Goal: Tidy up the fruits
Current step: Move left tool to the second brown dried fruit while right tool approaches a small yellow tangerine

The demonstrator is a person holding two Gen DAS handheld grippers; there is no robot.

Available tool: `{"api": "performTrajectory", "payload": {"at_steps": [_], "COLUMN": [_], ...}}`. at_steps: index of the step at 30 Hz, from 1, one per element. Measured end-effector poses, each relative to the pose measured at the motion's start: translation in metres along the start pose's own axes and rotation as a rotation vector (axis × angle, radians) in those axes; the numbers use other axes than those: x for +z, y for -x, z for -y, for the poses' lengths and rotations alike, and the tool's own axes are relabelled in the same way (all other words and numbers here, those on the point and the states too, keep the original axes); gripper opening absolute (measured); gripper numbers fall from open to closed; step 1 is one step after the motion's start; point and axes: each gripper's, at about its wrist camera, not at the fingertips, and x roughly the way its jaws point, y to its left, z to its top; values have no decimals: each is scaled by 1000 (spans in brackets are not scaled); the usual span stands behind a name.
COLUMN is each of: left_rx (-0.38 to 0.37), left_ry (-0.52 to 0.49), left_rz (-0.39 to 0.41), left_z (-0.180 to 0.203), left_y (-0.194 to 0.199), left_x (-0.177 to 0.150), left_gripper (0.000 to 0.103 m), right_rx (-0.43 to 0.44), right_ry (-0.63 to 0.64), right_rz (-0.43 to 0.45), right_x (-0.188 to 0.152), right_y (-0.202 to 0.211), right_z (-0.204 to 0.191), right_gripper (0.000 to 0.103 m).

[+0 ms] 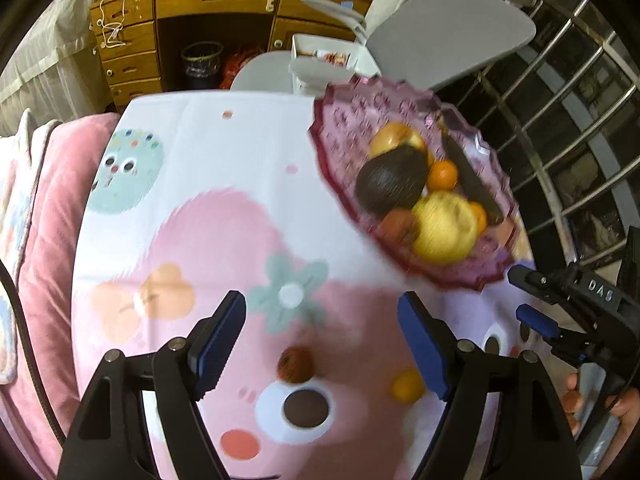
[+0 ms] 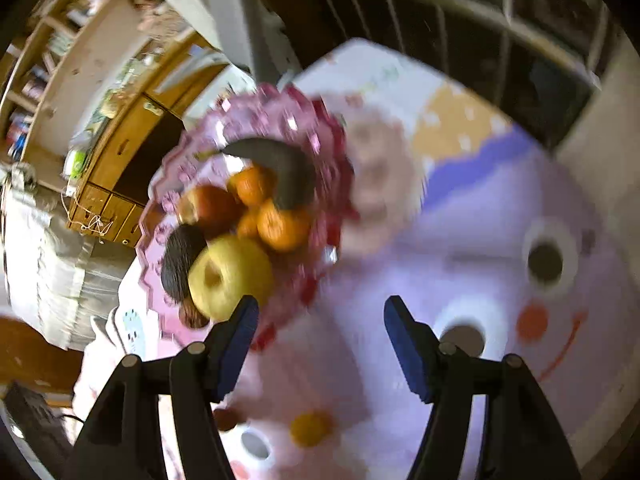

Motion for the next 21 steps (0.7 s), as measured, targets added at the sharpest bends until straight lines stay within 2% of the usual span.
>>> {"api": "performTrajectory", "payload": {"at_steps": [10,21], "left_rx": [-2,-7], "left_ry": [-41,-64], "left_rz": [-89,-113], "left_z": [-21,-29], "left_y": [-7,-26], "left_x": [-34,-45], "left_gripper": [77,77], "right_rx": [7,16], "right_ry": [-109,-216], "right_rz": [-105,-262], "right_x": [-37,-71], "right_y": [-15,-46], "right_z": [0,2], "right_gripper": [66,66]}}
